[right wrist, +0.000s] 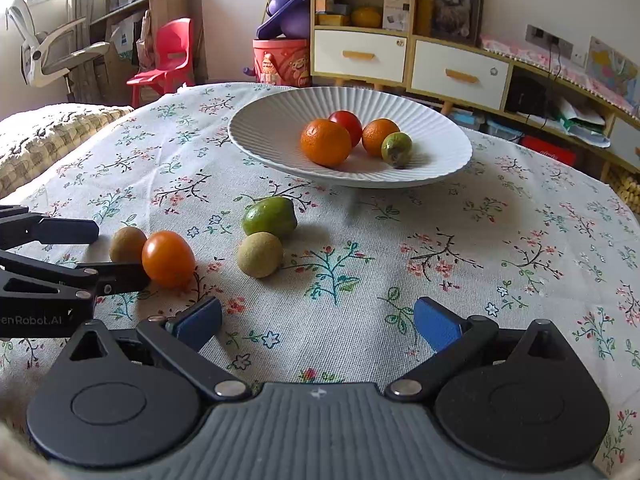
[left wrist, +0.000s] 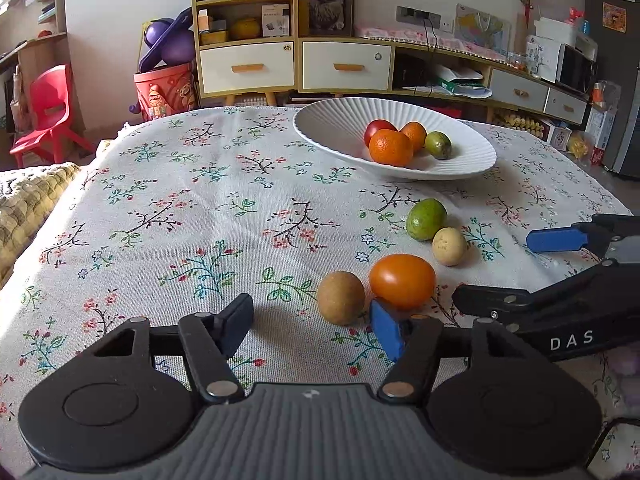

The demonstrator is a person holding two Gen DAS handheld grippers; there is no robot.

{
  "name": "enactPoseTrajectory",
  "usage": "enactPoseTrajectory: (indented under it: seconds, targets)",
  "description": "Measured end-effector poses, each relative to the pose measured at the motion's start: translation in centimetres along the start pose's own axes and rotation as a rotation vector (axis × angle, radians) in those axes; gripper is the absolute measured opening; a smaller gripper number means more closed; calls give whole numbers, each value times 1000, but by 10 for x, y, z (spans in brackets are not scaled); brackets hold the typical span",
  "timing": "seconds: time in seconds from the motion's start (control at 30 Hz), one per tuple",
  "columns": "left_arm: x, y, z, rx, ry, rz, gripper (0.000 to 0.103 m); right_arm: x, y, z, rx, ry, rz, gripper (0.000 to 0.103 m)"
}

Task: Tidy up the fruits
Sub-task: 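Grasp the brown kiwi with the left tool while the right tool grasps the pale yellow fruit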

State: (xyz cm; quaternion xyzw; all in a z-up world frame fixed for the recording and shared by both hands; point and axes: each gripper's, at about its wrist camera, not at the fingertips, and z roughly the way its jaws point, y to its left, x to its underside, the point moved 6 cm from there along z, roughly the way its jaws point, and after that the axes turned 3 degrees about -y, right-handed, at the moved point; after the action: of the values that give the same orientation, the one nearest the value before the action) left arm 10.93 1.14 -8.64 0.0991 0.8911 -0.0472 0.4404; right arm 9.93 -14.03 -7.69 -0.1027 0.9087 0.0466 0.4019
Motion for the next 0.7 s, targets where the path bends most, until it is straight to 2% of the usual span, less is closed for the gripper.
enactPoseTrajectory:
  seconds: [0.2, 0.3, 0.37, 0.7]
  targets:
    - [-2, -1, 2, 27, -10, -7, 30, -5, 5, 3, -4, -3, -15, 96]
    - [-4, -2, 1, 33, -9, -9, 18, -9, 10, 4, -1, -10, -34, 88]
    - [-4, -1, 1, 33, -8, -13, 11, -11, 13, 5, -8, -12, -38, 79]
    - [-5, 3, 0, 36, 6, -33, 10, -17, 20, 7, -29, -15, -52, 54]
